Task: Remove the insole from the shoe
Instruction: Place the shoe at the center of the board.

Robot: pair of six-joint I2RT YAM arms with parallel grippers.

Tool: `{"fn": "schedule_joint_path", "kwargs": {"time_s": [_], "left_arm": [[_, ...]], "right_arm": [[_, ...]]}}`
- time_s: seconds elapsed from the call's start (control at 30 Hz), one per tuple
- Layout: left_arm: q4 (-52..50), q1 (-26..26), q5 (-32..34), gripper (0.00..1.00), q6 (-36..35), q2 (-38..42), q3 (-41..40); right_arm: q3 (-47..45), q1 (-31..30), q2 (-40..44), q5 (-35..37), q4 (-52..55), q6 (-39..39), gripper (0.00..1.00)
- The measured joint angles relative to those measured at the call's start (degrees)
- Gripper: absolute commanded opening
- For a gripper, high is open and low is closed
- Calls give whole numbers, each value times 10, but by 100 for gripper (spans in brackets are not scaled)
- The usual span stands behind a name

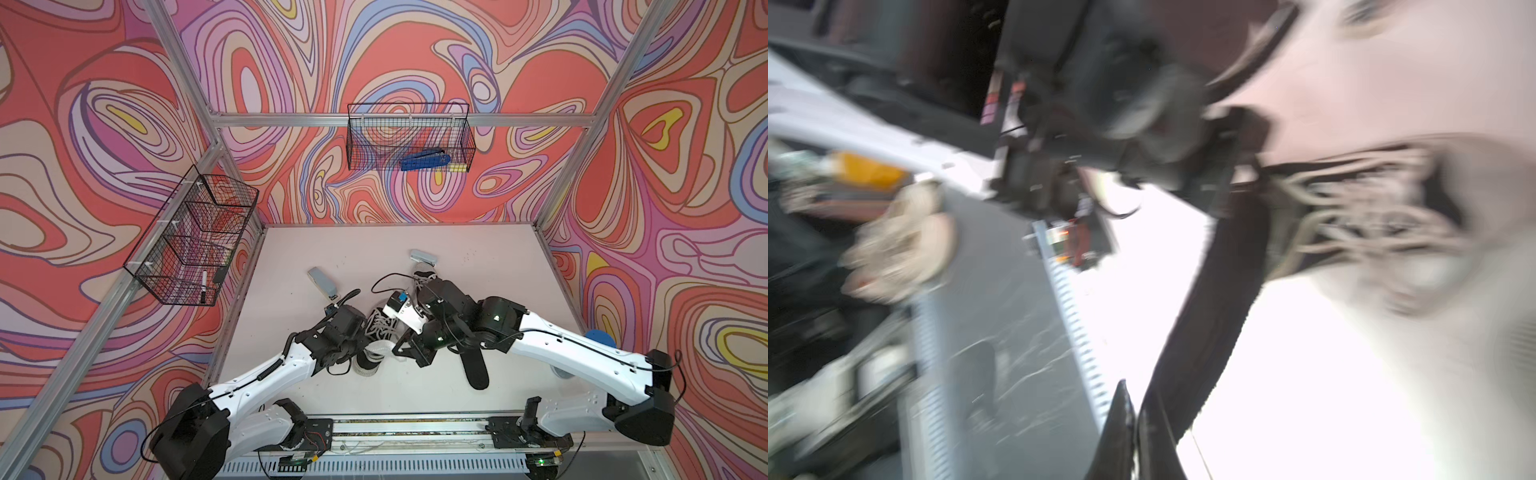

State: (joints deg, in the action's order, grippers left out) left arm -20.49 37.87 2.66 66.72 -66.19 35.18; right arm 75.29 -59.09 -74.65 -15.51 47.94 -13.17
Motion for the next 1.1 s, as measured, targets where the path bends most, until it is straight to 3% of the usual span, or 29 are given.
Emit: {"fn": "schedule_joint_path", "kwargs": {"time_s": [0.2,0.43,0.6,0.87,1.1], "left_arm": [[50,-9,7,0,4,-86,45],[99,-9,-3,0,8,-194,129],[134,-11,-22,0,9,-246,165],[174,-12,-47,0,15,-281,167],[186,-12,-52,32,15,-270,167]], "right_arm": [[9,5,89,216,34,9,0],[9,5,95,298,88,48,0],[10,5,82,292,168,104,0],[21,5,81,214,246,158,0],[33,5,56,159,262,134,0]]}}
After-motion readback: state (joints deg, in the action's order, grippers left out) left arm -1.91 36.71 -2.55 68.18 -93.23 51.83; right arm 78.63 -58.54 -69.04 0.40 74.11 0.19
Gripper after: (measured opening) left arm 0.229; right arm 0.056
